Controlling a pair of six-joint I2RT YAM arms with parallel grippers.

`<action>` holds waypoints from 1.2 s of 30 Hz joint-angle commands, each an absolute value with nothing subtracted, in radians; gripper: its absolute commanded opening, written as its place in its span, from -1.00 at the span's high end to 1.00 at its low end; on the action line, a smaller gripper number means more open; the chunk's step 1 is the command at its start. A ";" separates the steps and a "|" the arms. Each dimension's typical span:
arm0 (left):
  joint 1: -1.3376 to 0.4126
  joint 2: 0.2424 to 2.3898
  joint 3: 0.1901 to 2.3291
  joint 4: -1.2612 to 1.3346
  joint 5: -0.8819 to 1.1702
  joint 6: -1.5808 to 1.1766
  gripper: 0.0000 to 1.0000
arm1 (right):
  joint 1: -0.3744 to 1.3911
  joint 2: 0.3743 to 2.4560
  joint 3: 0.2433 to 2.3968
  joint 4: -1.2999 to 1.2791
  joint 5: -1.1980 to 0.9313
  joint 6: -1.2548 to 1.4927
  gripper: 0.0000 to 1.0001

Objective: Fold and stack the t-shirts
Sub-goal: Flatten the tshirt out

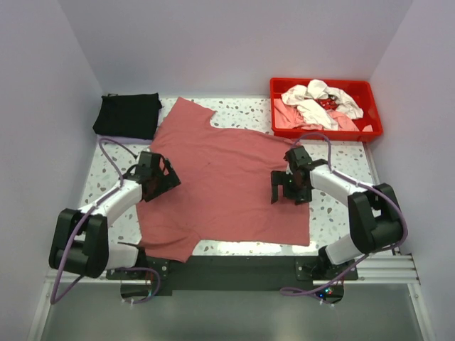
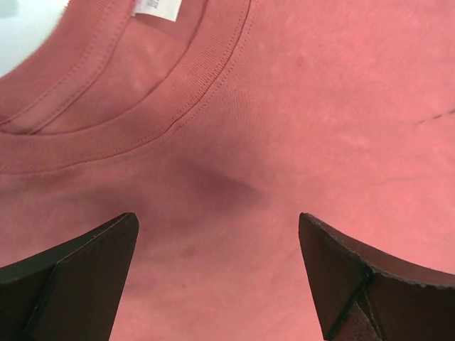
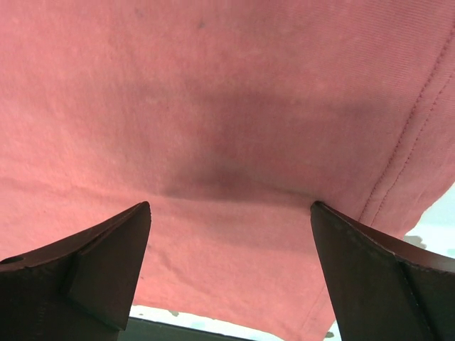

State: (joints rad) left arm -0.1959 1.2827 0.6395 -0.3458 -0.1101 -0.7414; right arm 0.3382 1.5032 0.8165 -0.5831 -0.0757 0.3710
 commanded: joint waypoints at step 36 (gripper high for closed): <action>-0.489 1.062 0.726 -0.710 -0.230 -0.923 -1.00 | 0.153 1.431 0.968 -0.584 -0.169 0.282 -0.98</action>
